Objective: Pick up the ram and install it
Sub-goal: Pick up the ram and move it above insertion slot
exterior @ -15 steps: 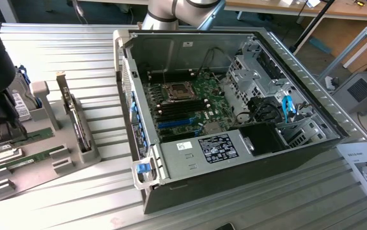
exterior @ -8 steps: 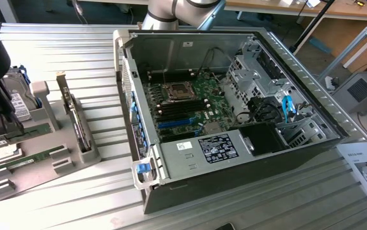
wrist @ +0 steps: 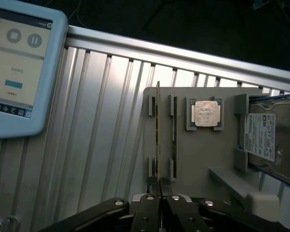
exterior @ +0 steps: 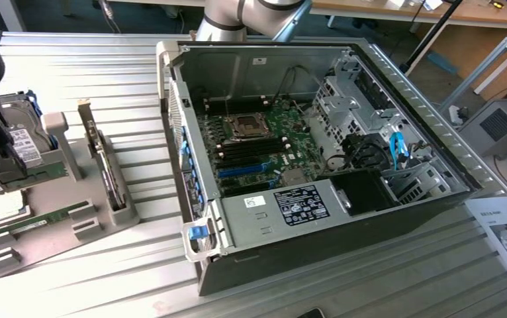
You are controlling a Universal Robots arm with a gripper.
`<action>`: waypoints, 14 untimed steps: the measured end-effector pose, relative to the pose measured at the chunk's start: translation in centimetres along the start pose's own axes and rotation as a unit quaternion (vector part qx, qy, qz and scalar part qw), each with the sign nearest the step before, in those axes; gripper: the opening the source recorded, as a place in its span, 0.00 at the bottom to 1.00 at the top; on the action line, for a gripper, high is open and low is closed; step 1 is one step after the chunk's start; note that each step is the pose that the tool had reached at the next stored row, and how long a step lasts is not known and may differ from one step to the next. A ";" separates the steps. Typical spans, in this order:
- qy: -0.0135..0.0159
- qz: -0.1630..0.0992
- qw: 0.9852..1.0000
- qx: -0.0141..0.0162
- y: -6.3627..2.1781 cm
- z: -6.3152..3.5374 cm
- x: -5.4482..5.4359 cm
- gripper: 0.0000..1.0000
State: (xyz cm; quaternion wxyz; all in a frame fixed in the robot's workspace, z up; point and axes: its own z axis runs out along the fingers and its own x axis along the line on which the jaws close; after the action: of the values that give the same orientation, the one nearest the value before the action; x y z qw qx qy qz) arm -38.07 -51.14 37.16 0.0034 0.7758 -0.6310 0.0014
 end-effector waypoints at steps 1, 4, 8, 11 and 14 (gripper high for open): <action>0.000 0.000 1.000 0.000 0.00 -0.18 0.0 0.12; 0.000 0.000 1.000 0.000 0.00 -0.65 0.0 0.12; 0.000 0.000 1.000 0.000 0.00 -1.31 0.0 0.12; 0.000 0.000 1.000 0.000 0.01 -1.75 0.0 0.12; 0.000 0.000 1.000 0.000 0.01 -2.14 0.0 0.12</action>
State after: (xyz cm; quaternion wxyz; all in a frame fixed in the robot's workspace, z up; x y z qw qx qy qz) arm -38.07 -51.14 39.30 0.0035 0.7758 -0.6309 0.0014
